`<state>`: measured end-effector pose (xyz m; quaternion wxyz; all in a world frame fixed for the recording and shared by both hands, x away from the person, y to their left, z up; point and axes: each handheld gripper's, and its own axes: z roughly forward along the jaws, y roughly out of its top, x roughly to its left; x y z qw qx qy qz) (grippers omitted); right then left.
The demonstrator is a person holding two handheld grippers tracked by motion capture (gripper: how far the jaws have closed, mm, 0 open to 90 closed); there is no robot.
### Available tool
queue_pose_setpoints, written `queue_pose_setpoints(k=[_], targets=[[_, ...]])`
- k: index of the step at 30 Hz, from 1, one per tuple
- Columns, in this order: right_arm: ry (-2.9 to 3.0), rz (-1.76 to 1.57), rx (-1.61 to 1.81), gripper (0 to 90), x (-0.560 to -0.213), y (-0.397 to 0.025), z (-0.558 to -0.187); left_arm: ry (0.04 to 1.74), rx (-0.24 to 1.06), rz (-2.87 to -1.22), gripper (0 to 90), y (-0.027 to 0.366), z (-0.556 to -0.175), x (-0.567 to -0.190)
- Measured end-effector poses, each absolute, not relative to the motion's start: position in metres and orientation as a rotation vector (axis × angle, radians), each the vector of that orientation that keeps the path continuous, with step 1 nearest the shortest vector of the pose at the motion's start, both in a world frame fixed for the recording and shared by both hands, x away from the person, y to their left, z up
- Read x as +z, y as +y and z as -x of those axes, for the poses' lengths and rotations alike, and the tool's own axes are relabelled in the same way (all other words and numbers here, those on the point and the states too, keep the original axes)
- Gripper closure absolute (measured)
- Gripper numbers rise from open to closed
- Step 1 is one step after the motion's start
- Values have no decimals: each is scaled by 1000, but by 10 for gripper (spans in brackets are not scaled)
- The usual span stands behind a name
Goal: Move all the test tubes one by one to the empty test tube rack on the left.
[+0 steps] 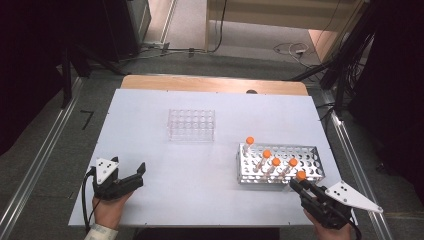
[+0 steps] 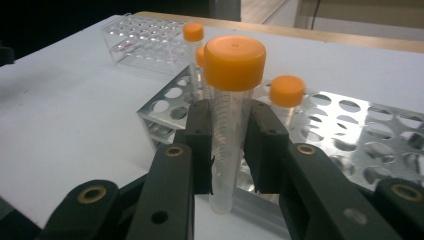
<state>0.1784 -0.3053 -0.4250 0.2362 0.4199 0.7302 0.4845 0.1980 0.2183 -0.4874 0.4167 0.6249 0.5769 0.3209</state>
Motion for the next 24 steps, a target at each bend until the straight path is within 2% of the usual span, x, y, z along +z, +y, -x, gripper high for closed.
queue_pose_setpoints(k=[24], targets=[[2237,-967,1403,719,-440,-235,-188,1346,754,-1618,130,191,-204,-479]])
